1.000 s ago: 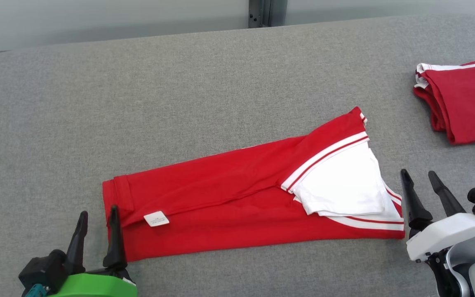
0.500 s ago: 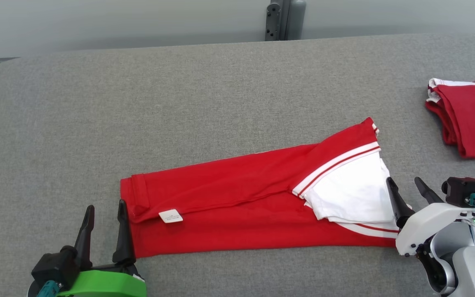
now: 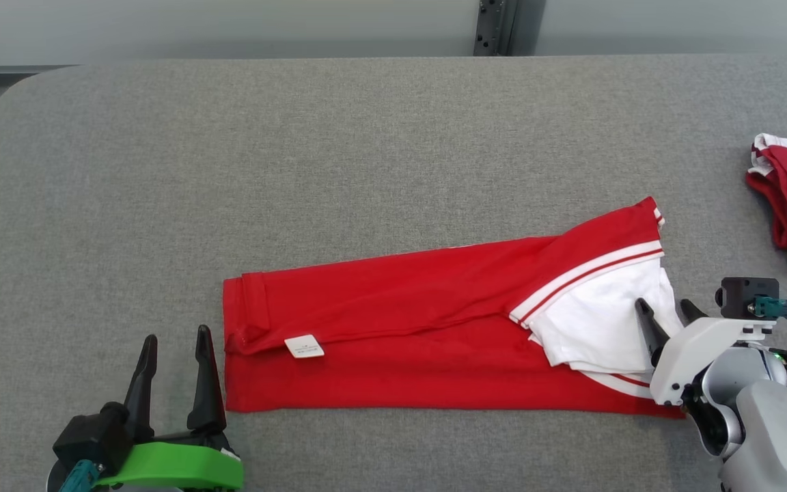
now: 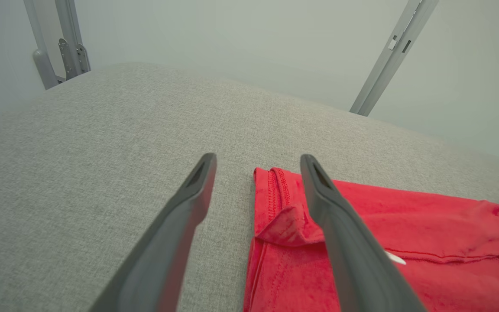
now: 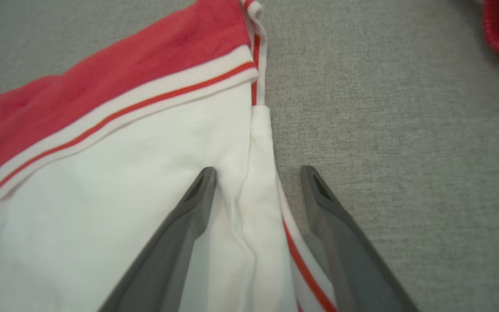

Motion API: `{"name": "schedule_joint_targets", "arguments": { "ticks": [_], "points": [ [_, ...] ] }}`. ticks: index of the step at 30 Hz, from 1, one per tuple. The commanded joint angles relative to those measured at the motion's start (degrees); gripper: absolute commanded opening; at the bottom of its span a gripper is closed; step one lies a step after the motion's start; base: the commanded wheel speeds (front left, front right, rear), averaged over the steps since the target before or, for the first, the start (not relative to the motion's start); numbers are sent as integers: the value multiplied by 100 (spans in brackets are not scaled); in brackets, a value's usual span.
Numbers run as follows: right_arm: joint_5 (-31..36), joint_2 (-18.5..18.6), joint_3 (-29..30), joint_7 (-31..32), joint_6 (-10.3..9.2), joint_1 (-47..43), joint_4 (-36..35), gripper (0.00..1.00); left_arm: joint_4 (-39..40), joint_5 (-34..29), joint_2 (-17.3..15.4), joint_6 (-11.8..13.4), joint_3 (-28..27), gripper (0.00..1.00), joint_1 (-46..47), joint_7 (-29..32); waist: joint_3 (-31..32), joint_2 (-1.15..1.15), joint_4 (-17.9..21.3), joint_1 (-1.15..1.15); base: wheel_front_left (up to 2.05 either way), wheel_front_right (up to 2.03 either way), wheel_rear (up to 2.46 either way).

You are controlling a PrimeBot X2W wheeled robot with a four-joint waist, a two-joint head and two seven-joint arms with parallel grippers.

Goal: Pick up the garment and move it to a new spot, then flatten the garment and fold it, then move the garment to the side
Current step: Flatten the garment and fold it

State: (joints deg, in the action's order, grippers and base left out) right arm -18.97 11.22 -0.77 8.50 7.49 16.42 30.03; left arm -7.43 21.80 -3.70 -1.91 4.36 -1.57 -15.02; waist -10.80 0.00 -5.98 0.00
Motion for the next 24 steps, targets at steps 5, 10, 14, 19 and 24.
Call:
{"name": "schedule_joint_targets", "arguments": {
  "ticks": [5, 10, 14, 19, 24],
  "points": [
    [-240, 1, -535, 152, 4, 63, 305, 50, -16, -63, 37, -50, -119, 100, 99, -17, -11, 0, -18, 0, 0, 0, 0],
    [-382, 90, -852, 96, 3, 202, 365, 0, -17, -97, 55, -71, -184, 100, 98, -17, 7, 0, 76, 0, 0, 0, 0],
    [-404, 254, -820, -109, -6, 439, 336, 0, 5, -135, 62, -81, -242, 100, 86, -17, 34, 0, 221, 0, 0, 0, 0],
    [-506, 496, -688, -183, -6, 561, 111, 0, 41, -211, 65, -86, -322, 100, 37, -17, 78, 0, 455, 0, 0, 0, 0],
    [-507, 792, -340, -107, -5, 357, -321, 0, 55, -278, 68, -101, -364, 100, 44, -17, 101, 0, 676, 0, 0, 0, 0]
  ]
}}
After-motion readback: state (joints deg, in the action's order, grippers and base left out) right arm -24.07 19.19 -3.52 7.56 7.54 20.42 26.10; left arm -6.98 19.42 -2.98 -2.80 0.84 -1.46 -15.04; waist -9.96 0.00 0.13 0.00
